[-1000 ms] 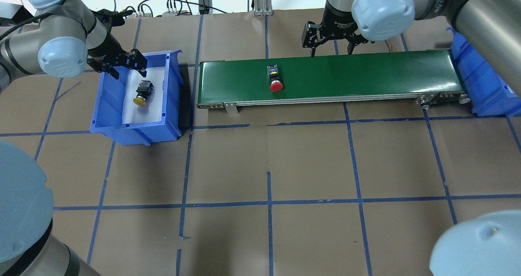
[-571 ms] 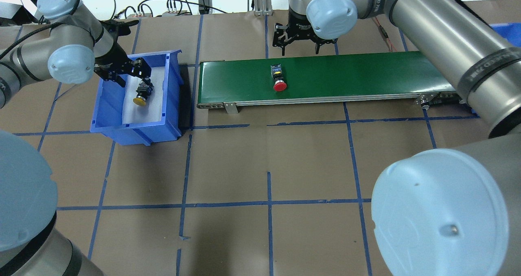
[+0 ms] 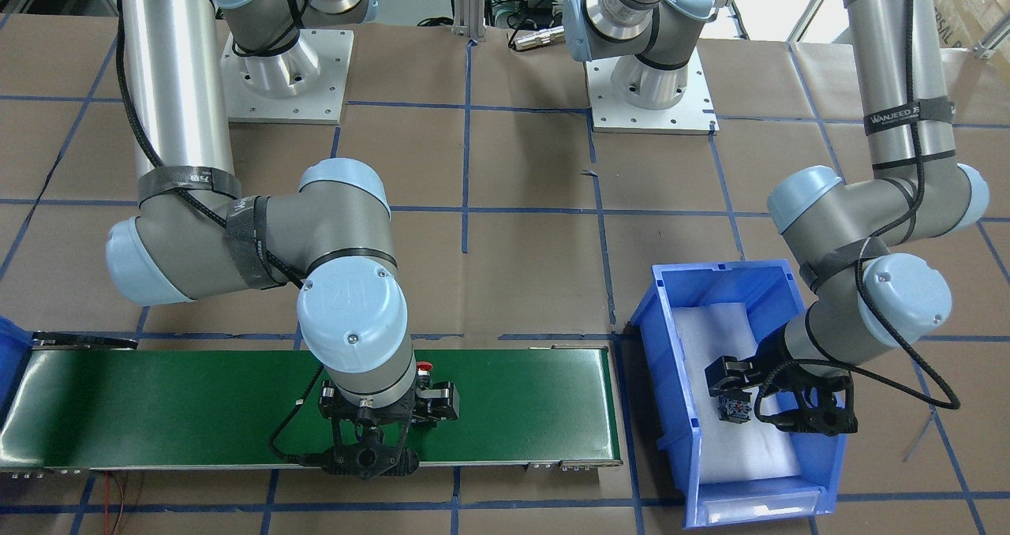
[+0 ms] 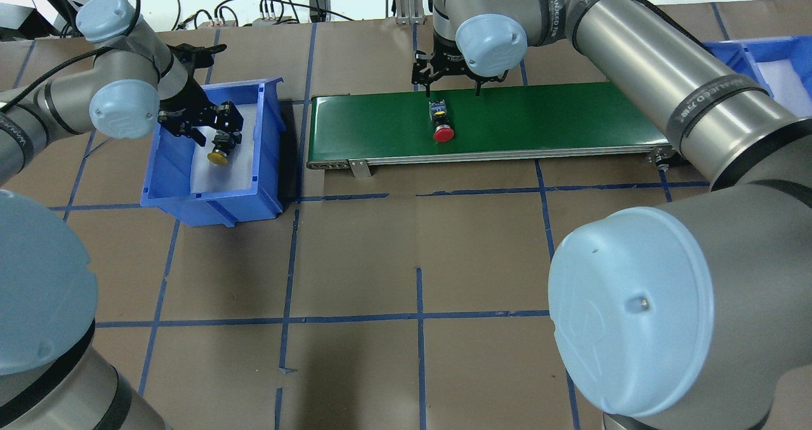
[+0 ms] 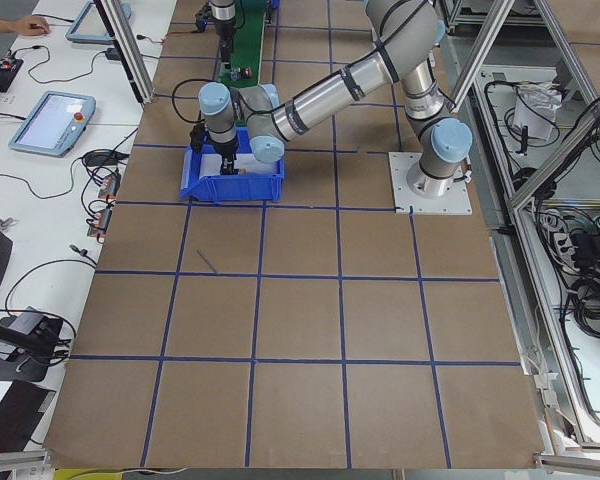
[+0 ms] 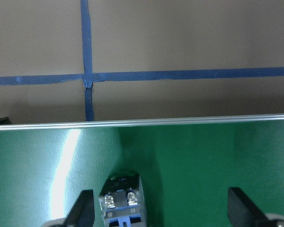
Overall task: Transport two buttons from left to right
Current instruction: 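Grasp the yellow-capped button with the left gripper while the right grasps the red button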
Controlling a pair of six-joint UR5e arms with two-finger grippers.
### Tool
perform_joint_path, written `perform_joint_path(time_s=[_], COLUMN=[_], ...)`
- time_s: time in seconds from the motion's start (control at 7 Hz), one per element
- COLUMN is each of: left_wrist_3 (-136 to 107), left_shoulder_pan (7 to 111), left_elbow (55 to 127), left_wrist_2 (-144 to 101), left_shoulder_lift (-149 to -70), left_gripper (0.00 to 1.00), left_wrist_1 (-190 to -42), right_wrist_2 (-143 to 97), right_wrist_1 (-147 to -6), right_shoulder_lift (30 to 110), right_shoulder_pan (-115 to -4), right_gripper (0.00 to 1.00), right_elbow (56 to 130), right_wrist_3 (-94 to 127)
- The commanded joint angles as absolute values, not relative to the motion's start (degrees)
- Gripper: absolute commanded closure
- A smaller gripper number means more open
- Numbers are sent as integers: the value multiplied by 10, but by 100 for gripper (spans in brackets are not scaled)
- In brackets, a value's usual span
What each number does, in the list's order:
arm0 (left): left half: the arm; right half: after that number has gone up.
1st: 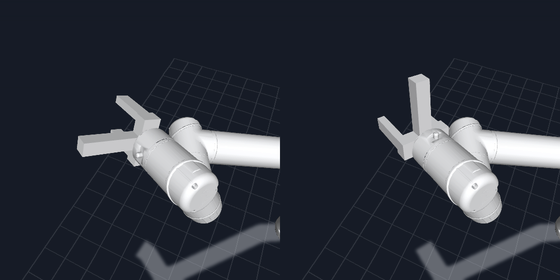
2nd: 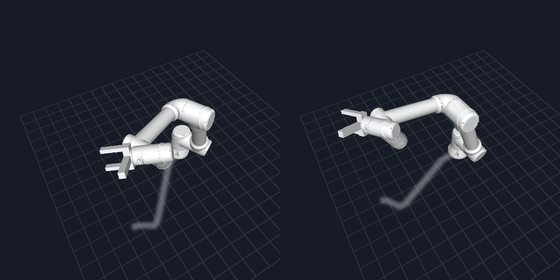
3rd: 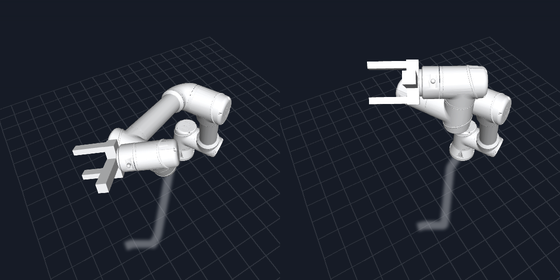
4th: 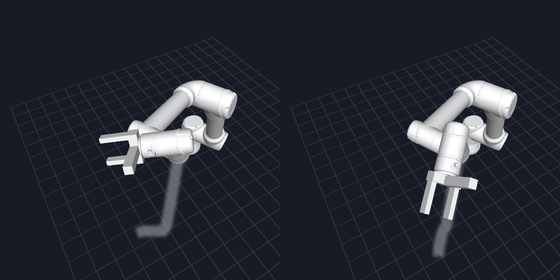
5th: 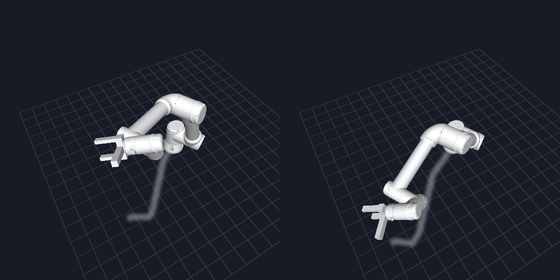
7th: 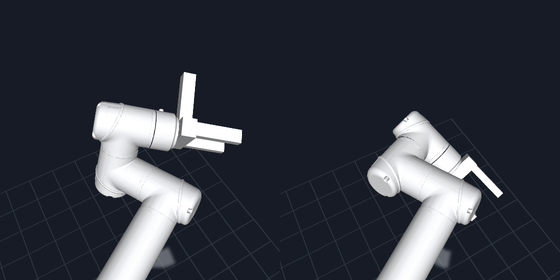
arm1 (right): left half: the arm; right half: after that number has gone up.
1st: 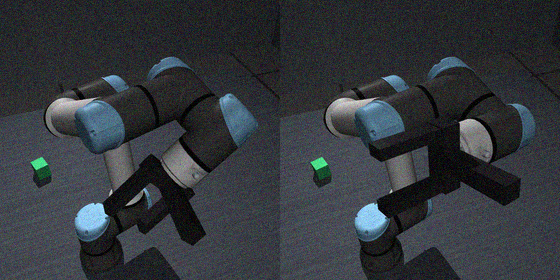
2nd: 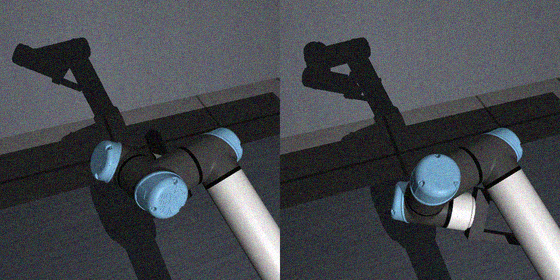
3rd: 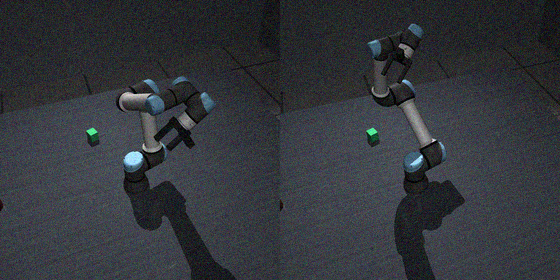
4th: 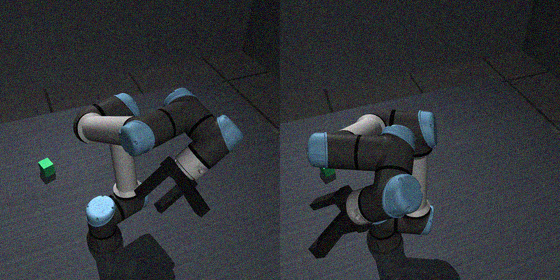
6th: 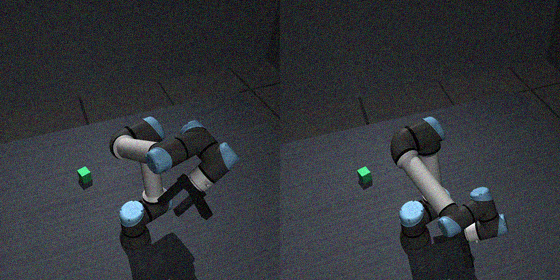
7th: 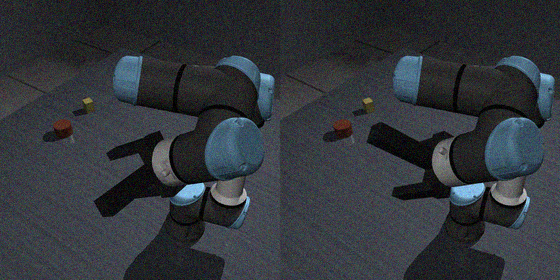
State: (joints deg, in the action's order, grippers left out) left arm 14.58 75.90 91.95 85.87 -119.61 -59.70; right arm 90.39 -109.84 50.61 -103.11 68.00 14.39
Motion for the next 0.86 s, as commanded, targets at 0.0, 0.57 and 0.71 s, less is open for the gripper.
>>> perform_joint_path(time_s=[0.0, 0.57, 0.71], left_wrist_3=[146, 147, 147], left_shoulder_pan=[759, 764, 765], left_elbow=[928, 920, 912], left_wrist_2=[860, 859, 859], left_shoulder_lift=[-1197, -1176, -1154], left_gripper=[23, 83, 83], left_wrist_1=[-595, -586, -586], right_wrist_2=[904, 907, 907], right_wrist_1=[-1102, -1095, -1092], right_shoulder_lift=[494, 486, 487], right_shoulder_pan=[-1040, -1032, -1029], right_gripper=[0, 33, 43], right_elbow=[680, 684, 685], right_wrist_3=[145, 135, 134])
